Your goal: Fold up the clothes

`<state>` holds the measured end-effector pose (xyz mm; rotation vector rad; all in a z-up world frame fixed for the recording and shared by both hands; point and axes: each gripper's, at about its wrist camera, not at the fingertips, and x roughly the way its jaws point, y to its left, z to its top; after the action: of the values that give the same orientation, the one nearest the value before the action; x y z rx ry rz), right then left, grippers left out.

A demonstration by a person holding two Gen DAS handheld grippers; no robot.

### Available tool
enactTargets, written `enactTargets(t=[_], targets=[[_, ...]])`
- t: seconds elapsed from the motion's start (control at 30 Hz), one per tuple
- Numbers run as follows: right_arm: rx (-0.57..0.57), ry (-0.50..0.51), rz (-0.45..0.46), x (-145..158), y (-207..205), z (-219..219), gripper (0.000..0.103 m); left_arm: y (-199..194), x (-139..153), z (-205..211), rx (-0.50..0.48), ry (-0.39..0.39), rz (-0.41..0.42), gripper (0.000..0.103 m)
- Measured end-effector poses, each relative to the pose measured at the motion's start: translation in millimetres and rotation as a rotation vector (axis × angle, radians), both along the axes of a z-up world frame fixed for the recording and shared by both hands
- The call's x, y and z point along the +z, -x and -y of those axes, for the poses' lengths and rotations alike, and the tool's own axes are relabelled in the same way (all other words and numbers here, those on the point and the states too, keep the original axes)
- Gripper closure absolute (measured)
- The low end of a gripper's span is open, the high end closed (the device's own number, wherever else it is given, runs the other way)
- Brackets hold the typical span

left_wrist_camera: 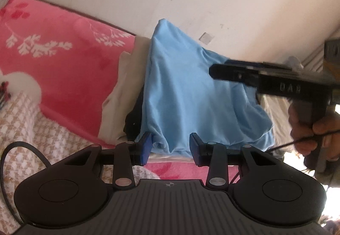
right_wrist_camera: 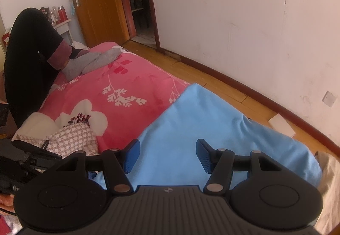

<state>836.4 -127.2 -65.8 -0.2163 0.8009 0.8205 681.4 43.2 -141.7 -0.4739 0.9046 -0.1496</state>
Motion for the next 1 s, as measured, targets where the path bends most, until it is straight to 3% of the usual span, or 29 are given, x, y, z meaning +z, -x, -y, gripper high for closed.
enactTargets(t=[0.27,0.73,0.9,1.0], targets=[[0.007,0.002,0.011,1.4,2.1,-1.3,0.042,0.6,-5.7,-6.5,0.049,-0.013,-0.045,0.062],[-0.006,0.007,-0.008,-2.2,3.6,0.5,0.042,-8.8,-28.8,-25.9,0.117,0.175,-0.084,0.056],[-0.011,0.01,-0.013,-3.9,4.2,2.9,0.042,-5.6,-30.8,-28.5,0.12,0.209,-0.09,0.056],[-0.02,0.01,-0.02,-5.9,4.0,4.6,0.042,-3.8,-29.4,-29.9,0.127,0.212,-0.071,0.062]])
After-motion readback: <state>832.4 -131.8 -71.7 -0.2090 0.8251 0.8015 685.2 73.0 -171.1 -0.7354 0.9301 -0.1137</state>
